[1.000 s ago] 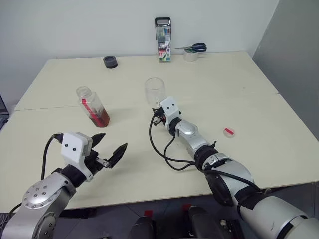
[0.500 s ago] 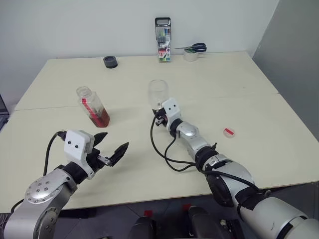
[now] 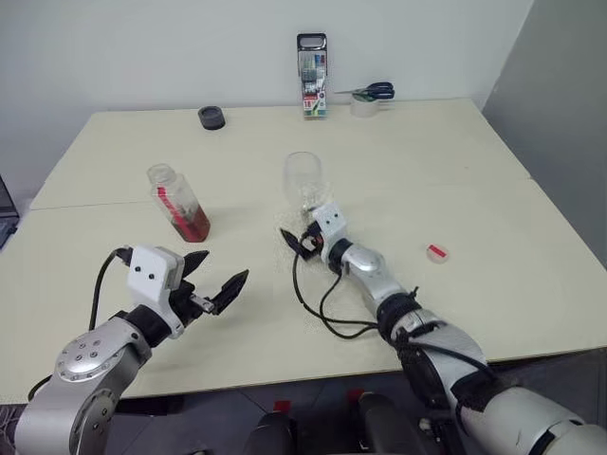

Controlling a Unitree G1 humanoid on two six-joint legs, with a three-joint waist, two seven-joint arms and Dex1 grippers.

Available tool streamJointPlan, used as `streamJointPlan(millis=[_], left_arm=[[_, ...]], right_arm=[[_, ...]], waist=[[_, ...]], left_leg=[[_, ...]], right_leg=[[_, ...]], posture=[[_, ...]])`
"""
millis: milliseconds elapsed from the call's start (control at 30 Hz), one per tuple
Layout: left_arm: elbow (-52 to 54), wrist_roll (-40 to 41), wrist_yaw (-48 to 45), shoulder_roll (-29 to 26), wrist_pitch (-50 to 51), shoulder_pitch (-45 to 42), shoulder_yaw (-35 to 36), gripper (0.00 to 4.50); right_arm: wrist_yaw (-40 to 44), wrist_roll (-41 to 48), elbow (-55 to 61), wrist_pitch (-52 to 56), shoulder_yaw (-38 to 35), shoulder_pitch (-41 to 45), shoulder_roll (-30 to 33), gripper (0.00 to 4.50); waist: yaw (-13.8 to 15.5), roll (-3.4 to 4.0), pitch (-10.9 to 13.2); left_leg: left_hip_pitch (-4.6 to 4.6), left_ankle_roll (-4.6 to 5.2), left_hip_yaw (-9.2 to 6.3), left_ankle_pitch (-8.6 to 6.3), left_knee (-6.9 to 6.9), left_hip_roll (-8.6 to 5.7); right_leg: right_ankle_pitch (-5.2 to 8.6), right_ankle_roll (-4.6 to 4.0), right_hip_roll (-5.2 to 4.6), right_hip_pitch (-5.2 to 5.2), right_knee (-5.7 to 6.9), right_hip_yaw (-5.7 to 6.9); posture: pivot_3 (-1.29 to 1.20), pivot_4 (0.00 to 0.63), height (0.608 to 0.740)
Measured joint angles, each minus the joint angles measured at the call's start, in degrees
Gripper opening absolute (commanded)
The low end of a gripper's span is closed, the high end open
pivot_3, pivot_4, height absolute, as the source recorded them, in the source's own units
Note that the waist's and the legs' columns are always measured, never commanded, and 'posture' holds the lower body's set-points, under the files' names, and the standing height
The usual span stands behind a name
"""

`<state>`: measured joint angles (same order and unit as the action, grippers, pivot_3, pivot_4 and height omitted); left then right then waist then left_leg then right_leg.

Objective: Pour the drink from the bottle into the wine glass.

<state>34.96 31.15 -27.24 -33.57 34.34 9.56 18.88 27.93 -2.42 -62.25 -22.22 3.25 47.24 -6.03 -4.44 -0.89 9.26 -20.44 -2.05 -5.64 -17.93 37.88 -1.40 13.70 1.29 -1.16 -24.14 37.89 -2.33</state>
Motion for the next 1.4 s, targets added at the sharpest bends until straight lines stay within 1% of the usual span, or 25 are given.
streamJointPlan(millis=[33,100,133,200,233,333,400,500,567,633,800,900,1033,1400], left_arm=[[-1.1,-0.6,-0.2,0.0,-0.6,-0.2,0.1,4.50],[-3.8,-1.4,-0.6,-0.1,-2.1,-0.8,0.7,4.50],[-5.1,-2.0,-0.7,-0.1,-2.6,-1.1,1.2,4.50],[-7.7,-3.0,-0.5,-0.2,-3.6,-1.6,2.1,4.50],[-9.0,-3.5,-0.1,0.0,-3.9,-2.5,2.0,4.50],[-11.4,-4.6,2.0,1.8,-5.0,-6.5,1.8,4.50],[-12.5,-5.1,4.1,3.5,-5.5,-9.0,1.6,4.50],[-14.5,-6.6,6.5,4.8,-6.2,-10.6,1.5,4.50],[-16.9,-8.1,8.1,5.0,-6.9,-11.6,1.6,4.50],[-19.6,-9.1,9.2,5.4,-7.8,-12.8,1.7,4.50],[-24.1,-9.9,9.6,5.7,-9.8,-15.5,1.8,4.50],[-26.4,-10.3,9.0,5.2,-11.0,-17.4,1.7,4.50],[-29.6,-11.0,7.1,4.0,-11.6,-19.6,1.5,4.50],[-39.3,-12.9,4.0,3.6,-14.8,-27.8,-1.1,4.50]], right_arm=[[2.3,0.5,4.2,1.4,0.5,-3.4,1.3,4.46],[6.9,2.1,17.5,7.1,0.9,-10.2,6.9,4.46],[8.8,3.3,24.9,11.1,0.8,-13.6,10.9,4.46],[11.9,6.2,37.6,19.4,0.0,-18.7,16.6,4.46],[13.6,8.6,45.9,25.0,-0.4,-21.2,19.6,4.46],[17.7,16.8,66.7,39.0,-0.3,-23.5,26.2,4.46],[19.9,23.4,77.0,47.4,-0.2,-23.5,29.5,4.46],[22.8,31.3,86.0,56.4,-0.4,-23.5,35.1,4.46],[24.0,35.5,88.9,61.0,-1.1,-23.3,38.0,4.46],[24.0,38.6,89.9,63.9,-1.9,-22.4,39.3,4.46],[20.9,42.0,90.7,67.0,-2.2,-20.0,38.3,4.46],[17.7,42.1,91.2,67.8,-2.2,-19.6,36.6,4.46],[15.2,42.6,92.1,68.2,-2.2,-20.2,36.4,4.46],[11.7,44.0,93.5,68.3,-2.2,-21.3,36.6,4.46]], waist=[[0.1,0.02,0.0],[1.1,0.13,0.1],[1.7,0.16,0.1],[2.2,0.20,0.1],[2.4,0.23,0.1],[2.0,0.27,0.2],[2.0,0.25,0.2],[2.4,0.21,0.2],[2.6,0.16,0.2],[2.7,0.15,0.2],[2.7,0.12,0.2],[2.8,0.10,0.2],[2.8,0.10,0.2],[2.8,0.08,0.2]], left_leg=[[-0.03,0.00,-0.02,0.00,0.02,-0.01],[-0.09,0.02,-0.07,-0.01,0.09,-0.06],[-0.15,0.02,-0.13,-0.01,0.12,-0.13],[-0.18,0.02,-0.14,-0.01,0.12,-0.13],[-0.19,0.03,-0.15,-0.01,0.12,-0.09],[-0.10,0.03,-0.13,-0.02,0.07,0.11],[-0.10,0.03,-0.23,-0.01,0.06,0.11],[-0.14,0.03,-0.23,-0.01,0.09,0.03],[-0.15,0.03,-0.23,-0.01,0.10,0.00],[-0.17,0.03,-0.23,-0.01,0.12,-0.01],[-0.22,0.00,-0.23,0.00,0.12,0.00],[-0.27,-0.07,-0.28,0.04,0.12,0.00],[-0.30,-0.10,-0.28,0.06,0.12,-0.04],[-0.31,-0.11,-0.29,0.06,0.12,-0.04]], right_leg=[[0.00,0.00,-0.01,0.00,0.00,0.00],[0.00,0.02,-0.05,0.00,-0.02,0.03],[-0.01,0.03,-0.05,0.01,-0.04,0.08],[0.00,0.04,-0.10,-0.01,-0.06,0.07],[0.00,0.04,-0.10,-0.02,-0.06,0.08],[0.01,0.03,0.03,-0.02,-0.02,0.08],[0.02,0.02,0.05,0.01,-0.02,0.17],[0.01,0.02,0.00,0.04,-0.09,0.19],[0.01,0.03,-0.02,0.06,-0.14,0.19],[0.01,0.03,-0.02,0.06,-0.14,0.21],[0.01,0.03,-0.03,0.02,-0.14,0.21],[0.00,0.03,-0.06,0.00,-0.15,0.24],[0.00,0.03,-0.09,-0.01,-0.16,0.26],[0.00,0.04,-0.09,-0.03,-0.17,0.29]], posture=[[0.00,0.150,0.740],[0.00,0.150,0.740],[0.00,0.150,0.740],[0.00,0.150,0.740],[0.00,0.150,0.740],[0.00,0.150,0.740],[0.00,0.150,0.740],[0.00,0.150,0.740],[0.00,0.150,0.740],[0.00,0.150,0.740],[0.00,0.150,0.740],[0.00,0.150,0.740],[0.00,0.150,0.740],[0.00,0.150,0.740]])
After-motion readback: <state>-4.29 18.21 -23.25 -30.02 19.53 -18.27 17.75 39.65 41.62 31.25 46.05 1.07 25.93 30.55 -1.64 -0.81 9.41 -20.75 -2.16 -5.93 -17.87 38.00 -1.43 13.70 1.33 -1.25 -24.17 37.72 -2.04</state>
